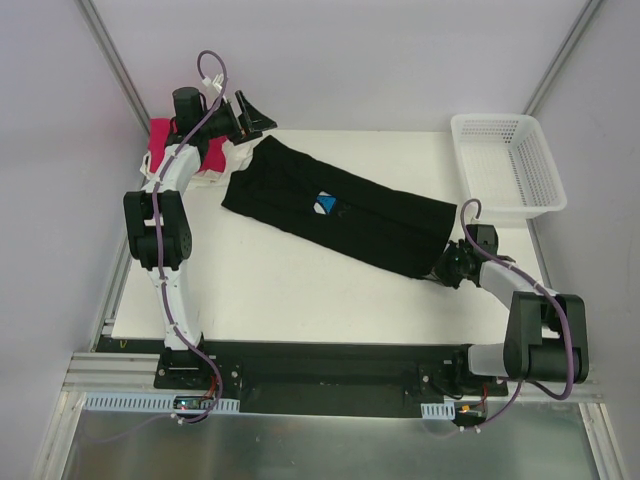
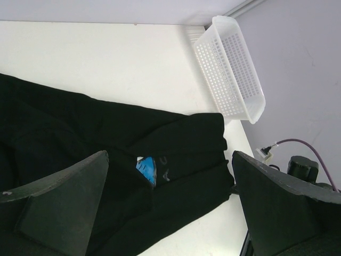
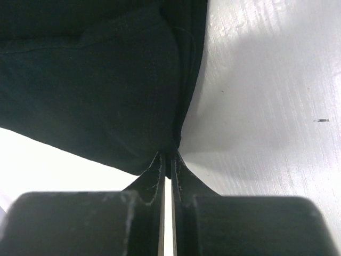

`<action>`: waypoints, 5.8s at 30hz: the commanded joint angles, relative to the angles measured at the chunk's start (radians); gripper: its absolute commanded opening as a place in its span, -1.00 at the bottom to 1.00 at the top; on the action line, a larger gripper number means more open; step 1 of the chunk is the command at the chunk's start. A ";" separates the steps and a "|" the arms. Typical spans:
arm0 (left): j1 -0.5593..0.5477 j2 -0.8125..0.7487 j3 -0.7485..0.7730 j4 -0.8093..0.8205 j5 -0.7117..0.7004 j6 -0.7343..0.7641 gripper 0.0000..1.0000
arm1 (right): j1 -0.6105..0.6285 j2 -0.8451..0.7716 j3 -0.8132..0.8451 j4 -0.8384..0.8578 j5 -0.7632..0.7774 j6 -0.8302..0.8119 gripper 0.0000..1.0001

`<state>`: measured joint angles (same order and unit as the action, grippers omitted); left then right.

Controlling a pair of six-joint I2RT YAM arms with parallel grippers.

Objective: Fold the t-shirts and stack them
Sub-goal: Rotate the tshirt 90 degrees

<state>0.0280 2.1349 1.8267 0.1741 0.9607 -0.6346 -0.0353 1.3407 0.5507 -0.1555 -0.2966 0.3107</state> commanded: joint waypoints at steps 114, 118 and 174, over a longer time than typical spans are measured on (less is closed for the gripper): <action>-0.105 0.085 -0.126 -0.283 -0.722 -0.040 0.95 | 0.882 0.423 0.396 -0.122 -0.254 -0.016 -0.99; -0.122 0.155 -0.009 -0.282 -0.702 -0.043 0.96 | 0.917 0.423 0.417 -0.162 -0.257 -0.027 -0.99; -0.115 0.168 0.108 -0.288 -0.516 0.021 0.98 | 0.332 1.054 1.558 -0.407 -0.222 -0.094 -0.03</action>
<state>-0.0963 2.4073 1.9575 -0.1188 0.4122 -0.6380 0.3237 2.2948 1.9862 -0.4759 -0.5175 0.2291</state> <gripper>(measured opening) 0.991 0.491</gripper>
